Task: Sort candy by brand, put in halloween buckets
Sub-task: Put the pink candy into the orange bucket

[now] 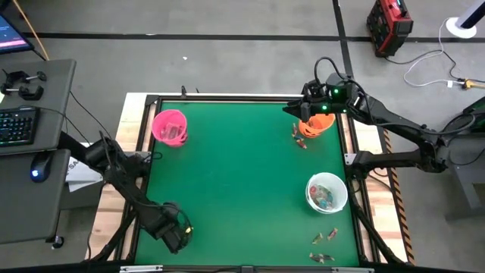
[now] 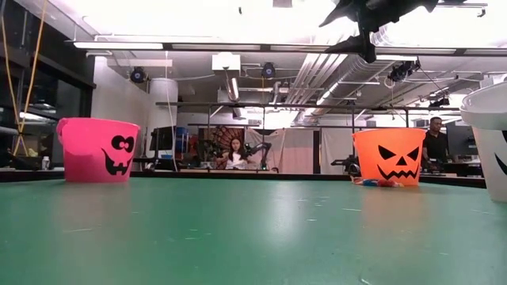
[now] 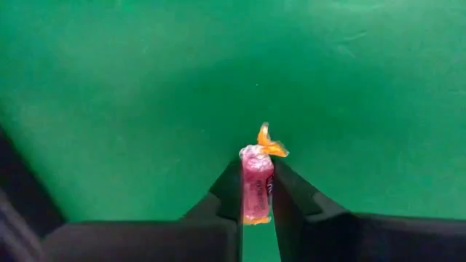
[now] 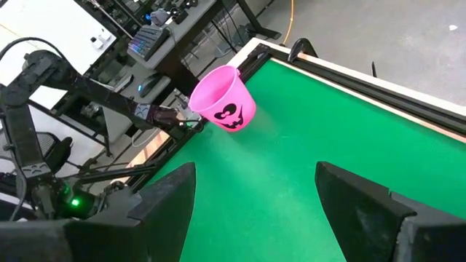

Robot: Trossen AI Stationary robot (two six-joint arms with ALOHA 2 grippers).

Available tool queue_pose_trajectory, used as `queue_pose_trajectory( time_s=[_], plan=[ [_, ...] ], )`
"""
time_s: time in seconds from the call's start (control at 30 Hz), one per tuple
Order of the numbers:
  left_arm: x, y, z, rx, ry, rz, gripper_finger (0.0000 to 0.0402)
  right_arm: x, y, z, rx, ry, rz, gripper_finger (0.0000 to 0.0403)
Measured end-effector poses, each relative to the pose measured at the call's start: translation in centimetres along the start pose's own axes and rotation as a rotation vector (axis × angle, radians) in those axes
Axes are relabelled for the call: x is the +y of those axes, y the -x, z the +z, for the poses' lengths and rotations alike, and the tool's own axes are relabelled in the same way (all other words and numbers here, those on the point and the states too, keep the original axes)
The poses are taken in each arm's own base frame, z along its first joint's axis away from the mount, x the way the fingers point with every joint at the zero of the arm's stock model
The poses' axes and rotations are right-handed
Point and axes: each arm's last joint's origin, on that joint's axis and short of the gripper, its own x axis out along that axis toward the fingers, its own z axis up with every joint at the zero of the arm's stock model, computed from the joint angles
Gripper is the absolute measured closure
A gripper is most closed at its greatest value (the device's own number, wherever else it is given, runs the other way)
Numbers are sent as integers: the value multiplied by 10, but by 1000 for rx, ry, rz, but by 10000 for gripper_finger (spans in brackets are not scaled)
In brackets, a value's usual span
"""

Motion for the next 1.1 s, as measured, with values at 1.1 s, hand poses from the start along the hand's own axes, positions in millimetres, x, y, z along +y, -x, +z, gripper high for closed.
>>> queue_pose_trajectory(
  time_s=[1.1],
  plan=[
    [-117,158,333,-899,-635,-817,387,26,15,46,-560,-33,179,128]
  ],
)
